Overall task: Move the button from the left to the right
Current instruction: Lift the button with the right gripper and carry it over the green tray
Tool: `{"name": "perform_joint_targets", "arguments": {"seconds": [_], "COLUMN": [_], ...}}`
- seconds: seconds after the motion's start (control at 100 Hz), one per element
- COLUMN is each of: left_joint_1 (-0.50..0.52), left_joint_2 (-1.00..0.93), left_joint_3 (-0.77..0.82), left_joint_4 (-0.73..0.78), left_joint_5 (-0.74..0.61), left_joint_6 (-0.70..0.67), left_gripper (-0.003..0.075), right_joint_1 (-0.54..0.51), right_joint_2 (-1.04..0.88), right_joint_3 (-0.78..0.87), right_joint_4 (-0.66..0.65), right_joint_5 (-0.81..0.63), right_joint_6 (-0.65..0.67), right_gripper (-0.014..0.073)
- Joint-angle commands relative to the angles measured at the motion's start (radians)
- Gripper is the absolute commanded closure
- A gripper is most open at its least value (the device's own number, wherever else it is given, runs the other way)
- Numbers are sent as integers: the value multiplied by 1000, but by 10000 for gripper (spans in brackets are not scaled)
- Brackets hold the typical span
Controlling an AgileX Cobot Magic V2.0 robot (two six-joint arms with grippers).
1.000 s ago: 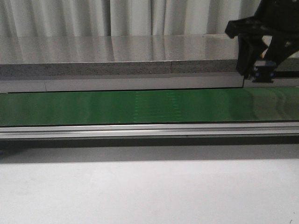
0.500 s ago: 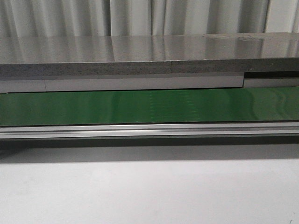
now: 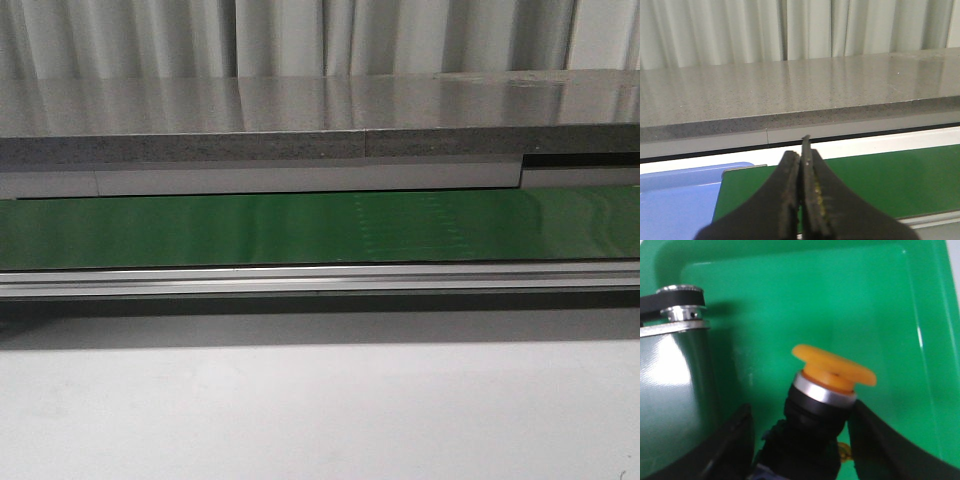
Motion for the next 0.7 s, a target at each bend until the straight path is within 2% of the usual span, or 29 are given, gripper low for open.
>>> {"name": "perform_joint_targets", "arguments": {"seconds": [0.0, 0.58, 0.69], "left_joint_1": [-7, -7, -7], "left_joint_2": [8, 8, 8], "left_joint_3": [-26, -26, -26], "left_joint_4": [-6, -6, -6], "left_joint_5": [-70, -70, -70], "left_joint_6": [-1, -1, -1], "left_gripper": [741, 741, 741], "right_joint_1": [-5, -5, -5], "right_joint_2": [-12, 51, 51], "right_joint_3": [-35, -34, -34], "right_joint_4": [-9, -1, -1], "right_joint_5": [-27, 3, 12], "right_joint_6": [-3, -3, -3], "right_gripper": [338, 335, 284]}}
